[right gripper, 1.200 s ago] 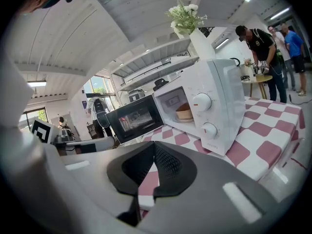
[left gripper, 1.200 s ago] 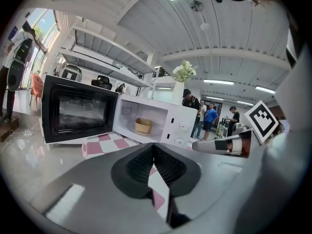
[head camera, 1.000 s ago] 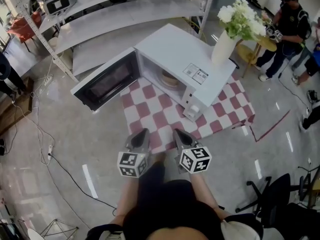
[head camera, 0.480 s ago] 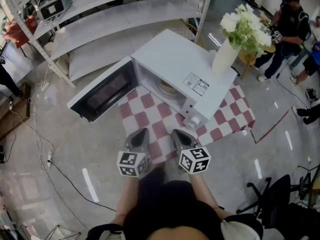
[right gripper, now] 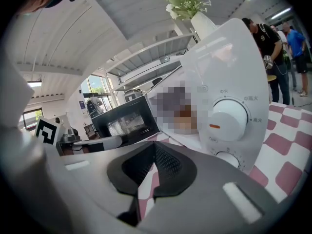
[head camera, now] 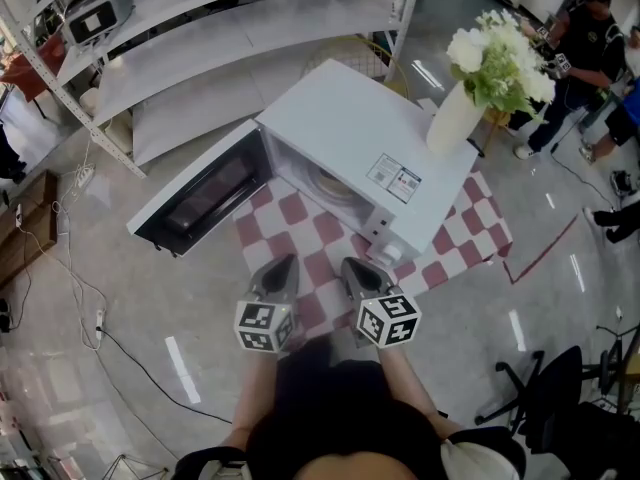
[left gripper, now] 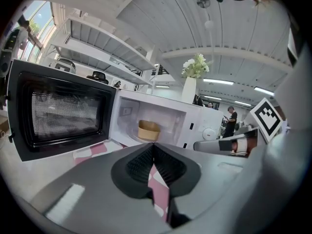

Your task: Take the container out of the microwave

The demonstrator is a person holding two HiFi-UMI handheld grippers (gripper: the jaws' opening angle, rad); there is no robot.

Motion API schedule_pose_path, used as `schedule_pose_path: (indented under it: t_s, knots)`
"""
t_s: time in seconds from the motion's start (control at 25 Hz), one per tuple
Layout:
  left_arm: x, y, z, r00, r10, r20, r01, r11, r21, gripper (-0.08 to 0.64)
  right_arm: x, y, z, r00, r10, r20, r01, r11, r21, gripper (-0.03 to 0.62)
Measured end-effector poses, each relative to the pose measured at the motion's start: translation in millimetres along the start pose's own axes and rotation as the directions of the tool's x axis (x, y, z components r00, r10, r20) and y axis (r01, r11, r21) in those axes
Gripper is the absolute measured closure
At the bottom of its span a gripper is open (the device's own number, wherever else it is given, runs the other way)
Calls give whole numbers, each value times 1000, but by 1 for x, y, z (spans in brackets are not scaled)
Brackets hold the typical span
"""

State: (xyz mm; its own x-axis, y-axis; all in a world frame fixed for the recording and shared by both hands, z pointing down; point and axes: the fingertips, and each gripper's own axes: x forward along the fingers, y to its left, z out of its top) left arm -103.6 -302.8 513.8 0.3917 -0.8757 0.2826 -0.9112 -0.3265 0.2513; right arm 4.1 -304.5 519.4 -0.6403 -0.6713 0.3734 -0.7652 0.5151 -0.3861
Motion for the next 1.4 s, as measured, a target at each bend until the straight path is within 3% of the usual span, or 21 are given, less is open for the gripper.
schedule_pose_path:
  t_s: [0.92,1.4]
  knots:
    - [40,15,14,994,-112,11,112,993,32,550,24,-10,16,986,-149,68,152,988,-33,592]
    - [66,25,30,994,-108,19,107,991,75,551,31,-14,20,981,-173,86,174,985,-8,592]
